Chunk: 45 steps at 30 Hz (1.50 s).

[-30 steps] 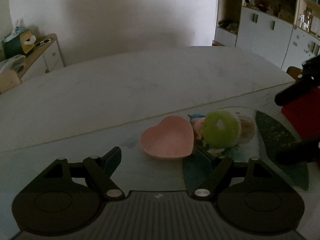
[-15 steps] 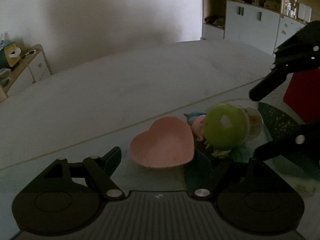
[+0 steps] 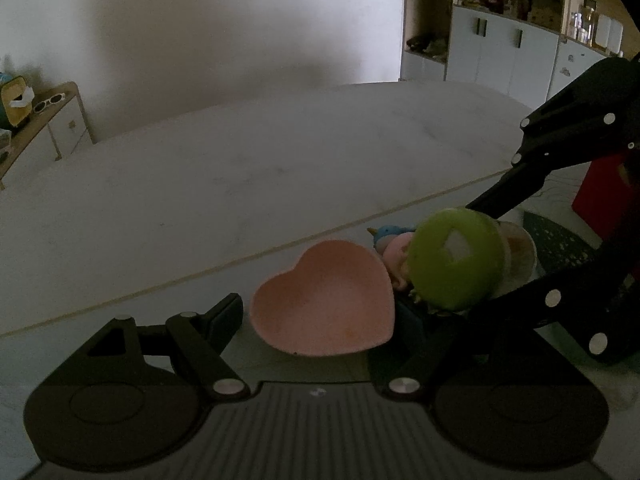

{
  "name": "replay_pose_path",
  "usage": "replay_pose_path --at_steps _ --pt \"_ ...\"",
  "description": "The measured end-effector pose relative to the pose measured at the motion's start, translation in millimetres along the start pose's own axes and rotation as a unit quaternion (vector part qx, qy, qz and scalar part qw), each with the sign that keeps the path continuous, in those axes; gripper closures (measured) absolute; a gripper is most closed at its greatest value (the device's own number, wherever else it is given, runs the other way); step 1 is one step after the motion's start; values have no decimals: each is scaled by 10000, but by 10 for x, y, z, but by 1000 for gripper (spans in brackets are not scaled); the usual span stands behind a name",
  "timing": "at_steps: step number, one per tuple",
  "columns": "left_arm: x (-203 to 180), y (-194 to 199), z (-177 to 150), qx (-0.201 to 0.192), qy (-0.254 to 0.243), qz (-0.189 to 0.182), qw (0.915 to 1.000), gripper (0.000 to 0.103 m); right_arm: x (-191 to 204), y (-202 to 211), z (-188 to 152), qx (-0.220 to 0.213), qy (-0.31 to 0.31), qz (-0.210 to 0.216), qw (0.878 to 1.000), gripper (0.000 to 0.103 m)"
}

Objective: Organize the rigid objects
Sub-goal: 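Grasp the pink heart dish with the left tool while the right tool grasps the green-lidded toothpick jar, then carry the heart dish and toothpick jar over the cardboard box with both tools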

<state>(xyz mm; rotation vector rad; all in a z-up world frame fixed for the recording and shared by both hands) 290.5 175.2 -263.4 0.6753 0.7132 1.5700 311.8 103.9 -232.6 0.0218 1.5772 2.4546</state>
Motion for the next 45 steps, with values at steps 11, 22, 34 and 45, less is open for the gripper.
replay_pose_path --at_steps 11,22,34,45 --pt "-26 69 -12 -40 -61 -54 10000 31 22 192 -167 -203 -447 82 9988 59" --pt "-16 330 9 18 62 -17 10000 31 2 483 -378 -372 -1428 145 9889 60" --pt "-217 809 70 34 173 -145 9997 31 36 895 -629 -338 -2226 300 9739 60" --pt "-680 1336 296 -151 68 -280 9995 31 -91 1451 -892 -608 -2522 194 9656 60"
Point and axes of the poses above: each gripper's, at about its wrist camera, not at the fingertips, and y roughly against the way its jaws point, x to its left, z to its top, the point moved 8 cm from there along -y, roughly the way its jaws point, and after that the axes turned 6 degrees about x, right-handed, at the moved point
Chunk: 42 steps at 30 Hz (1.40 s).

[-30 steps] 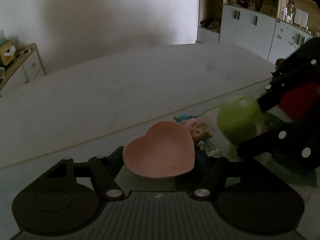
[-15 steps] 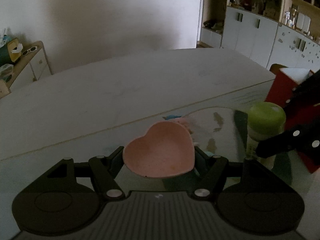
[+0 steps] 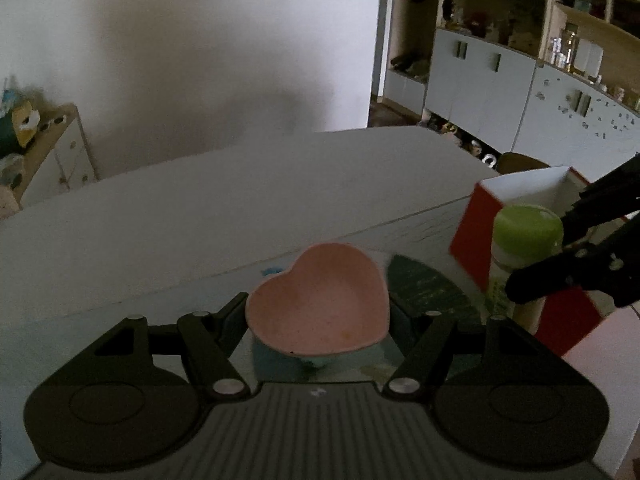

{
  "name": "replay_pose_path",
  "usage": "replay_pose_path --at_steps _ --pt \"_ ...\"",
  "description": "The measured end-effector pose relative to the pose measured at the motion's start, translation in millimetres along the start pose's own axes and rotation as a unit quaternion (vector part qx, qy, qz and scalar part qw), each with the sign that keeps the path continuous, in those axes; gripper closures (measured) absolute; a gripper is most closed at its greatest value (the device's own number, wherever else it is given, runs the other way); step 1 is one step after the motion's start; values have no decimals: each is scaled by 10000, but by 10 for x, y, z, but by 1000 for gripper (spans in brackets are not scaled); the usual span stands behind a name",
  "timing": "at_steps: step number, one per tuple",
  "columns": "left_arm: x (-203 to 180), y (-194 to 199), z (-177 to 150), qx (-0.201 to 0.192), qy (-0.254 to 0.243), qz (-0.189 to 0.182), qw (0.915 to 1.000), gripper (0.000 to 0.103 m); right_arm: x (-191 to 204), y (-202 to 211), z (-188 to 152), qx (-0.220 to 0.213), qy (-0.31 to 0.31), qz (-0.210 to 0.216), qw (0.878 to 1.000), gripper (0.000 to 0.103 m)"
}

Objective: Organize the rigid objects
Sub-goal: 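Carry the heart dish and toothpick jar over the cardboard box with both tools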

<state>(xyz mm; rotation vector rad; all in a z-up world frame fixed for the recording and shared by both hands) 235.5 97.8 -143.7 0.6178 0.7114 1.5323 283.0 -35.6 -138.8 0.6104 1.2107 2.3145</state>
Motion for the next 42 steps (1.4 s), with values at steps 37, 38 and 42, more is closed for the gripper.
replay_pose_path --at_steps 37,38,42 --pt "-2460 -360 582 332 -831 -456 9949 31 -2045 977 -970 -196 -947 -704 9928 59" --pt "-2507 -406 565 399 -873 -413 9945 31 -2089 962 -1005 -157 -971 -712 9926 59" --pt "-2654 -618 499 687 -1007 -274 9922 31 -2220 932 -1117 -41 -890 -833 9925 59"
Point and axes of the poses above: each gripper's, at about its wrist camera, not at the fingertips, and y roughly against the way its jaws point, x to its left, z to its top, the point moved 8 cm from there along -y, roughly the way its jaws point, and after that the axes turned 6 degrees about x, right-handed, at the moved point
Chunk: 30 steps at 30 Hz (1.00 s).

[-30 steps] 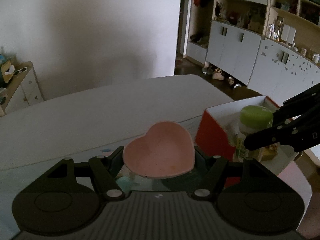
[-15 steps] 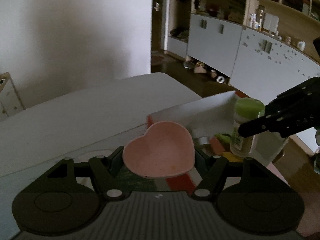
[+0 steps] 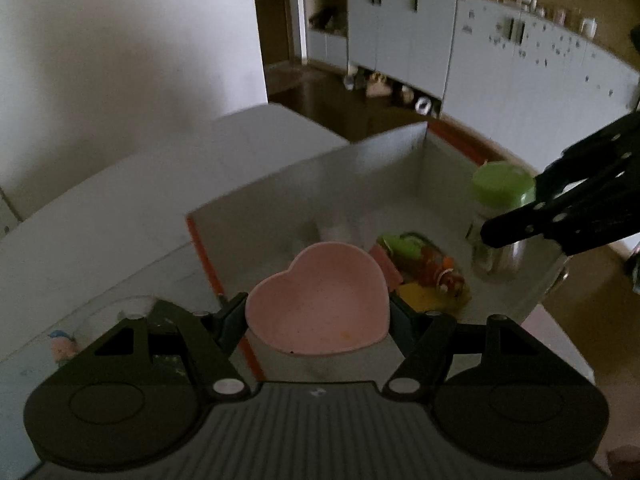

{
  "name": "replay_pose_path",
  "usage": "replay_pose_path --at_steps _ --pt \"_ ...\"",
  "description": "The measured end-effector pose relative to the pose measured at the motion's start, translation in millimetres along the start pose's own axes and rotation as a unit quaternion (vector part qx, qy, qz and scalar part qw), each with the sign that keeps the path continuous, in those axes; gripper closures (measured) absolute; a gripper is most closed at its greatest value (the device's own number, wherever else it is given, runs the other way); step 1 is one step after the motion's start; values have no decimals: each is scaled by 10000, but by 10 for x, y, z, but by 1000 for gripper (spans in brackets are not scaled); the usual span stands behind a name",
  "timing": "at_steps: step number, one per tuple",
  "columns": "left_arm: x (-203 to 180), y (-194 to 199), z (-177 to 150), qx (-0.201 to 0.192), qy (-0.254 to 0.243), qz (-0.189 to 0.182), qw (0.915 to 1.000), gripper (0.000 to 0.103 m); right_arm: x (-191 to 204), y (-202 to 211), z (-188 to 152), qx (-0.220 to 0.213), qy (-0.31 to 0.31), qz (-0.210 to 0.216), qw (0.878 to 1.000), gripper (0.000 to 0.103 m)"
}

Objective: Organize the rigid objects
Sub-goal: 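Carry the heart dish and toothpick jar over the cardboard box with both tools, then open both tools to drop the heart dish and jar into the box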

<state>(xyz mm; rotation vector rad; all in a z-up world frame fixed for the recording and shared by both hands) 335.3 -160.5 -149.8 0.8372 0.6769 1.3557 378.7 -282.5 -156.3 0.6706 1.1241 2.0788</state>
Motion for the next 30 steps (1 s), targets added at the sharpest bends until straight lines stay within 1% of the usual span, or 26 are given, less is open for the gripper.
replay_pose_path --at_steps 3,7,12,17,21,24,30 --pt "-54 -173 47 166 -31 144 9998 31 -37 -24 -34 64 128 -24 9999 59" --pt "-50 -374 136 333 52 378 9987 31 -59 -96 -73 213 260 -43 9994 59" --pt "-62 -604 207 498 15 572 9971 31 -126 -182 -95 376 341 -86 9987 59" --pt "-70 -809 253 730 -30 687 9950 31 -153 -289 -117 504 469 -122 9976 59" --pt "-97 -931 268 916 -100 742 9930 31 -170 -364 -136 581 552 -138 9967 59" --pt "-89 -1016 257 1066 -47 771 9913 31 -179 -418 -151 666 607 -120 9959 59" --pt "-103 -1061 240 1158 -213 956 9884 31 -186 -496 -159 745 698 -125 9947 59"
Point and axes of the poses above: each gripper's, at about its wrist camera, not at the fingertips, and y roughly against the way its jaws point, x to its left, z to its top, the point moved 8 cm from there along -y, roughly the way its jaws point, and after that the axes turned 6 degrees about x, right-handed, at the moved point
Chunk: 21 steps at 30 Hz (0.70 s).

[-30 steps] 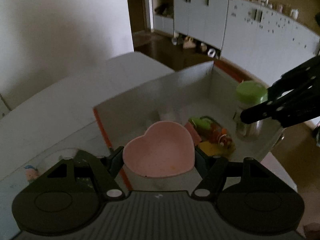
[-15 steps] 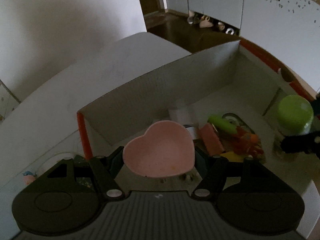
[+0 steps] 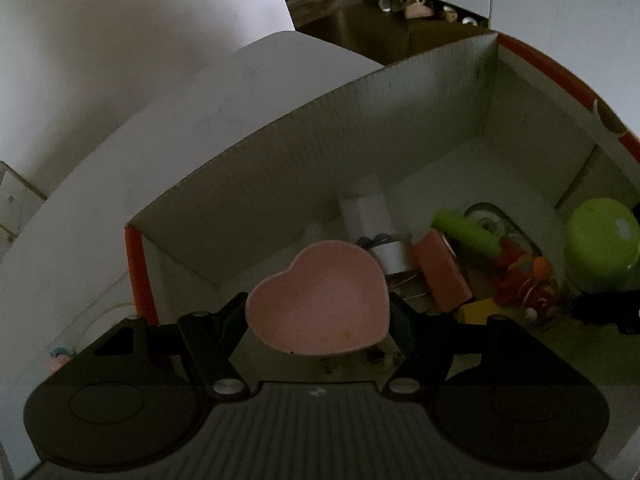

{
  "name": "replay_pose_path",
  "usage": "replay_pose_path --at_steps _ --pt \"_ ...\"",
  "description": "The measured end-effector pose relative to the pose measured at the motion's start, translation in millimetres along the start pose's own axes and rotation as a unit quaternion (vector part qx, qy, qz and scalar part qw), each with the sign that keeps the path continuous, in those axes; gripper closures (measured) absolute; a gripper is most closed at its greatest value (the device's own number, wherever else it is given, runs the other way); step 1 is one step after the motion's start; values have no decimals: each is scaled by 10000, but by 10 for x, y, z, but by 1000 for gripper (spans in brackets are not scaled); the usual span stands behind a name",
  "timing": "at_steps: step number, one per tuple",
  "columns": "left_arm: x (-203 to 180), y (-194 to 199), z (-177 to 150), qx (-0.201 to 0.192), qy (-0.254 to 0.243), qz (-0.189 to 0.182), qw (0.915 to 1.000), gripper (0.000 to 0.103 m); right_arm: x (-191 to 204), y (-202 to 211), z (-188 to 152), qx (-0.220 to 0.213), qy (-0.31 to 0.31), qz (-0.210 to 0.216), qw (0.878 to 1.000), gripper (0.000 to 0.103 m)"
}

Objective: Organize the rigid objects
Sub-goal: 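Open both tools to drop the heart dish and jar into the box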

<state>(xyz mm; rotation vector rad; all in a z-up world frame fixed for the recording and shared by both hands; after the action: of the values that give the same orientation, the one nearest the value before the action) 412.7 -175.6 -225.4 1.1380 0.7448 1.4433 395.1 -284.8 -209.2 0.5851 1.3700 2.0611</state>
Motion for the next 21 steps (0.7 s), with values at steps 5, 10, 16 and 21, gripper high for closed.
replay_pose_path --at_steps 5,10,16,21 --pt "-59 -36 -9 105 -188 129 9997 31 -3 -2 6 -10 94 -97 9999 58" --pt "-98 -72 -34 260 -210 -14 9994 31 -15 8 22 -53 93 -77 9999 55" --pt "-112 -58 -58 328 -63 -205 9992 31 -68 87 34 -191 13 -40 9998 48" --pt "-94 18 -74 290 57 -340 9990 30 -94 137 23 -258 -85 75 9996 42"
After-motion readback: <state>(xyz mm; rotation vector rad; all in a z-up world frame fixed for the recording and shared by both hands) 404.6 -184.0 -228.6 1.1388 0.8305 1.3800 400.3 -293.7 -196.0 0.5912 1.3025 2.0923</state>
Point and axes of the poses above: each gripper's, at about its wrist camera, not at the fingertips, and y roughly against the way its jaws point, x to its left, z to its top, the point moved 8 cm from there along -y, roughly the way its jaws point, and after that the axes turned 6 degrees about x, right-handed, at the moved point
